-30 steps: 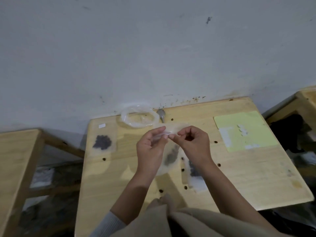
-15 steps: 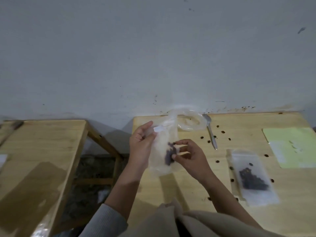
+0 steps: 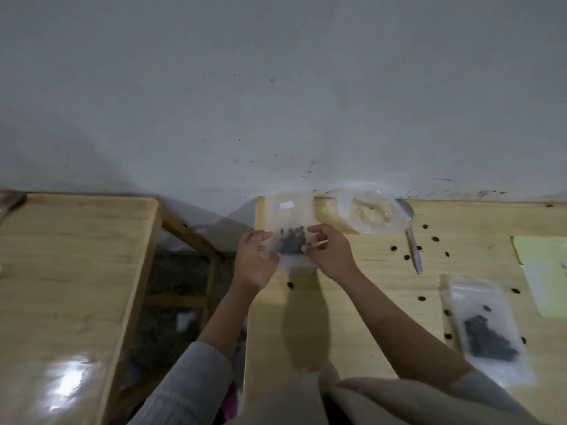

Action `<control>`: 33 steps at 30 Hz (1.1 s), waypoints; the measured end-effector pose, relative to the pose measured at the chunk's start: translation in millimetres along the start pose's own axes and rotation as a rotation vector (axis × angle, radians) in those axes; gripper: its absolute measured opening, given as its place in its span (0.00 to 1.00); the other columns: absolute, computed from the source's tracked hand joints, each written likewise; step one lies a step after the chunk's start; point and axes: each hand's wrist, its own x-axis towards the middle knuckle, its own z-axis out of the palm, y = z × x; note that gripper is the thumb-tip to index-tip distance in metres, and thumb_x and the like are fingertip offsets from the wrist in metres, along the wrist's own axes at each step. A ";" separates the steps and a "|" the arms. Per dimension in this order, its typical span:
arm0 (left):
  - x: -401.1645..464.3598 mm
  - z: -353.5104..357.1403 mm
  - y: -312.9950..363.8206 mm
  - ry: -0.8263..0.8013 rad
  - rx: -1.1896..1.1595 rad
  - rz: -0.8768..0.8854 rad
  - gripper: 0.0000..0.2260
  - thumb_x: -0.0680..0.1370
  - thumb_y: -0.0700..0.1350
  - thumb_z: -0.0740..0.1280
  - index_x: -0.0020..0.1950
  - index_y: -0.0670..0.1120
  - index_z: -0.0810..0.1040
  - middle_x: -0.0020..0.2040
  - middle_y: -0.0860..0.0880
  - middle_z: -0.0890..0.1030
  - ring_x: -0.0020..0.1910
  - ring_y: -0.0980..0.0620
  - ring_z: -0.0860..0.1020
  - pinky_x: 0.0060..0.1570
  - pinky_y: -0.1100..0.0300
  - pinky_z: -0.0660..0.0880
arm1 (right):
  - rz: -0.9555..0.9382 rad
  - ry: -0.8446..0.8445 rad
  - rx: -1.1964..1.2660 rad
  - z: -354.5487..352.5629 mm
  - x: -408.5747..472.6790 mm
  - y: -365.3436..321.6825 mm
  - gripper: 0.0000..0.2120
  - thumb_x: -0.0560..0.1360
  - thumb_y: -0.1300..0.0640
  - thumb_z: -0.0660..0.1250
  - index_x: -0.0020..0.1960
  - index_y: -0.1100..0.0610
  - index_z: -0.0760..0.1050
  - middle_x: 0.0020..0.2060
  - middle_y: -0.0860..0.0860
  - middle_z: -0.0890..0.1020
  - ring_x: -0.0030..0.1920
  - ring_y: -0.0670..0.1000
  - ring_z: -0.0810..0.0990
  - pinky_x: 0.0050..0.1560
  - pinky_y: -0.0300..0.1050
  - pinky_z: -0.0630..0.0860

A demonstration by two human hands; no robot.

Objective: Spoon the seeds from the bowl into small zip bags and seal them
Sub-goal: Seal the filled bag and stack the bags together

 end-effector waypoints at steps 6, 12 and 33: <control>11.3 3.0 -9.1 -0.010 0.104 -0.001 0.18 0.72 0.37 0.69 0.62 0.43 0.76 0.65 0.44 0.73 0.65 0.46 0.71 0.64 0.51 0.70 | 0.011 -0.051 -0.207 17.5 13.4 9.9 0.21 0.69 0.54 0.74 0.60 0.54 0.74 0.52 0.54 0.74 0.44 0.53 0.78 0.42 0.38 0.70; 0.7 5.7 -8.6 0.078 0.139 0.036 0.19 0.74 0.40 0.71 0.64 0.41 0.74 0.64 0.44 0.72 0.61 0.46 0.73 0.62 0.52 0.72 | 0.024 -0.032 -0.192 10.7 5.4 8.6 0.22 0.71 0.53 0.72 0.63 0.52 0.73 0.61 0.56 0.67 0.56 0.57 0.75 0.59 0.47 0.74; -139.5 202.7 111.9 -0.344 -0.076 0.165 0.14 0.78 0.45 0.66 0.63 0.50 0.74 0.61 0.53 0.74 0.59 0.57 0.74 0.49 0.71 0.67 | 0.254 0.630 -0.085 -213.6 -133.8 178.9 0.15 0.74 0.57 0.68 0.59 0.60 0.77 0.53 0.58 0.80 0.50 0.56 0.79 0.47 0.45 0.73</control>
